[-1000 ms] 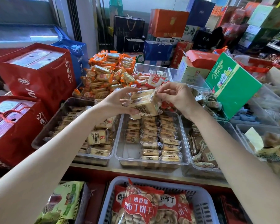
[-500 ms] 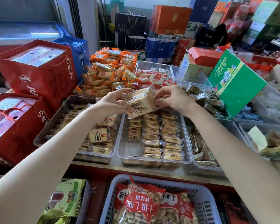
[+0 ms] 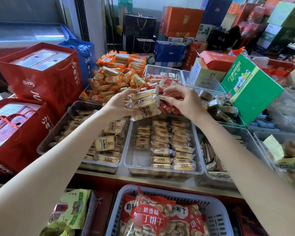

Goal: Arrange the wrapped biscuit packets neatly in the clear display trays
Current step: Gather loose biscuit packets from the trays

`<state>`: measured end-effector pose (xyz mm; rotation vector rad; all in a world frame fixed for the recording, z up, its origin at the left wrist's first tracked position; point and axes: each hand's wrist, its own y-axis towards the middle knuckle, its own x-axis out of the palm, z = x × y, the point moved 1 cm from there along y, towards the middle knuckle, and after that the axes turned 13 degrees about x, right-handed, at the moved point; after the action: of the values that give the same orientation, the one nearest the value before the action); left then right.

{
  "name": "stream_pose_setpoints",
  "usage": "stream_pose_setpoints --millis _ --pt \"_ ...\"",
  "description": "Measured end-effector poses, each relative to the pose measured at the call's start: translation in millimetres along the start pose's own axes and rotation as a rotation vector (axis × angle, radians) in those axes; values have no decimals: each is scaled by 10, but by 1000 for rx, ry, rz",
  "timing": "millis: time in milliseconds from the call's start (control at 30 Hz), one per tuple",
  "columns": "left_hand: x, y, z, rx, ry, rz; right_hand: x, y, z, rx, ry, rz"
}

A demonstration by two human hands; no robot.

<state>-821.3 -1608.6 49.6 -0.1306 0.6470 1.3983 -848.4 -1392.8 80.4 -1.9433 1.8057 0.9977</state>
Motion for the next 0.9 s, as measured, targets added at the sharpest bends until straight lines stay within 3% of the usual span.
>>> stream_pose_setpoints --millis 100,367,667,800,900 --pt "25 12 -5 23 56 7 88 -40 -39 0 31 -140" --pt "76 -32 13 107 197 27 232 -73 13 -2 63 -35" --pt "85 -19 -8 43 70 2 260 -73 -11 28 37 -15" --pt "83 -32 -23 -21 -81 56 188 -37 6 104 184 -207" --pt "44 -49 -15 -44 -205 79 86 1 52 107 90 -383"
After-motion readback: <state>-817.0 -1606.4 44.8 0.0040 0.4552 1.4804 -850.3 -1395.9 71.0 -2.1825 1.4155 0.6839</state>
